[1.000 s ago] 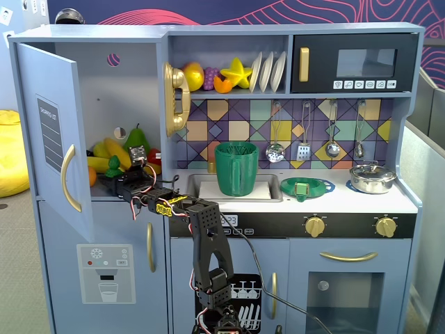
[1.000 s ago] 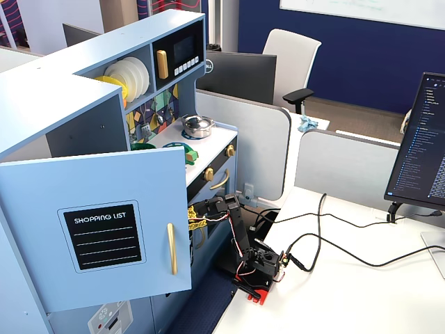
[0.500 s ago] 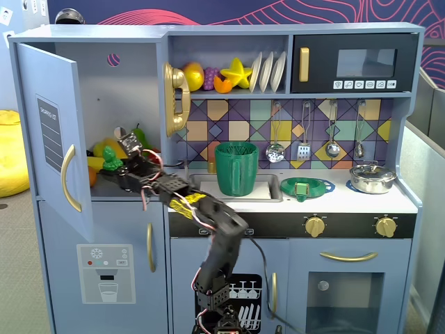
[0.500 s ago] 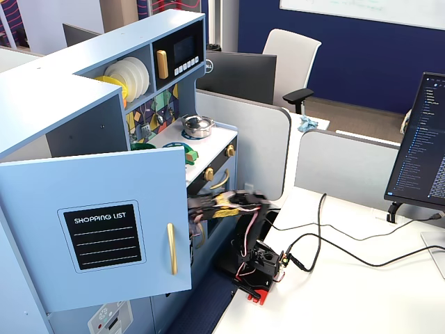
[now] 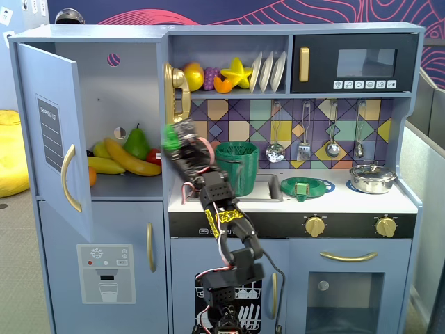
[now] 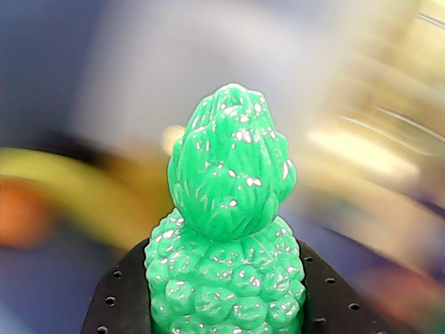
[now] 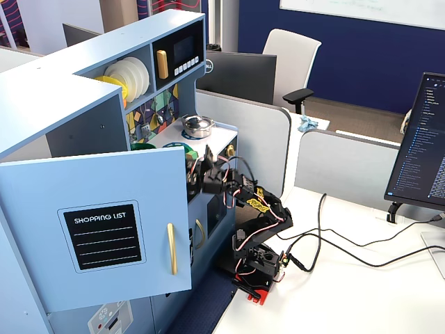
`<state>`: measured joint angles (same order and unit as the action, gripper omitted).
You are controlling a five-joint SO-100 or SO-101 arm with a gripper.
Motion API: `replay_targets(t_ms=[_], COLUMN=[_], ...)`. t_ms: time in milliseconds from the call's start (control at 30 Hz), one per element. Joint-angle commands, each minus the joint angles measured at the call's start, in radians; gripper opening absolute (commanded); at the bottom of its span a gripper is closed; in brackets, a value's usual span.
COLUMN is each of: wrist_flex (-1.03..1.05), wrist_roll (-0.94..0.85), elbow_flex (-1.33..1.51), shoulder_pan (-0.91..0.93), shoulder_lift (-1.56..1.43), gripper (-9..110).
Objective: Pick up the green pineapple from the left cabinet and place it in the green recipient
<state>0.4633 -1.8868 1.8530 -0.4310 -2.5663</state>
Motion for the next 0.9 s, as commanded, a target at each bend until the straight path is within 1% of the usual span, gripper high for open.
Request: replay_targets(t_ms=[0,133,233,333,500,800,833,867], wrist_flex=[0.06,0.043,-0.072,-0.184,-0.293,-0.322,-0.324,-0.331], wrist_roll=[0.117,0.187,0.196,0.207,0.209,0.235,0.236,0.256], elbow_flex=[-0.104,-0.14,-0.132,-0.149,-0.252,-0.486,-0.494,-0.497], shoulder_pan=[0.27,0.436,0.489,0.508,0.503,0.502,0.497,0.494], shoulder_lift=[-0.032,0.046,0.146,0.275,0.489,0.781,0.793,0.799], gripper=[0,0,0,0,0,0,2,7])
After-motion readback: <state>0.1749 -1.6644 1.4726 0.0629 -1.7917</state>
